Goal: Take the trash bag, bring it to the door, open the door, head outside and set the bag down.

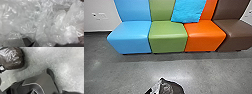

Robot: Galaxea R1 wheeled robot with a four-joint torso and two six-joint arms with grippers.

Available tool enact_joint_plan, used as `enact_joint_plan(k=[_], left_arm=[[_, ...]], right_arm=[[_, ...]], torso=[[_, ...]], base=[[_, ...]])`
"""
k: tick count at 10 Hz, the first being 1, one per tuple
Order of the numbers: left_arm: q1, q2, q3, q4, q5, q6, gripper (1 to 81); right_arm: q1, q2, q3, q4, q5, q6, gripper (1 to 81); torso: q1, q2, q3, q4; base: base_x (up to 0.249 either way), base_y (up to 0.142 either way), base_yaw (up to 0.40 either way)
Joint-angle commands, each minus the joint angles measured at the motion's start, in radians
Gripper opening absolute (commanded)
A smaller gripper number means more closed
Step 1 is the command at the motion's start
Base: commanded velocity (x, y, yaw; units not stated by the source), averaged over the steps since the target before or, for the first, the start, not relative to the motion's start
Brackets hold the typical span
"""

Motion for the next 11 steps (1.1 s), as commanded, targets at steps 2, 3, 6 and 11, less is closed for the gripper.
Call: enact_joint_plan(k=[2, 3, 6, 11], left_arm=[[-0.074, 0.025, -0.051, -0.011, 0.052, 0.003, 81.1], [-0.074, 0.023, -0.049, -0.011, 0.053, 0.003, 81.1], [-0.074, 0.019, -0.046, -0.011, 0.053, 0.003, 81.1], [-0.074, 0.014, -0.047, -0.011, 0.053, 0.004, 81.1]], right_arm=[[0.048, -0.109, 0.054, 0.024, -0.084, 0.001, 81.1], [0.050, -0.109, 0.055, 0.024, -0.084, 0.001, 81.1], [0.054, -0.109, 0.058, 0.023, -0.084, 0.001, 81.1], [0.071, -0.108, 0.058, 0.023, -0.099, 0.001, 81.1]], torso=[[0.000, 0.000, 0.000, 0.000], [0.000, 0.000, 0.000, 0.000], [0.065, -0.100, 0.000, 0.000], [0.125, -0.198, -0.101, 0.000]], base=[[0.000, 0.000, 0.000], [0.000, 0.000, 0.000], [0.000, 0.000, 0.000], [0.000, 0.000, 0.000]])
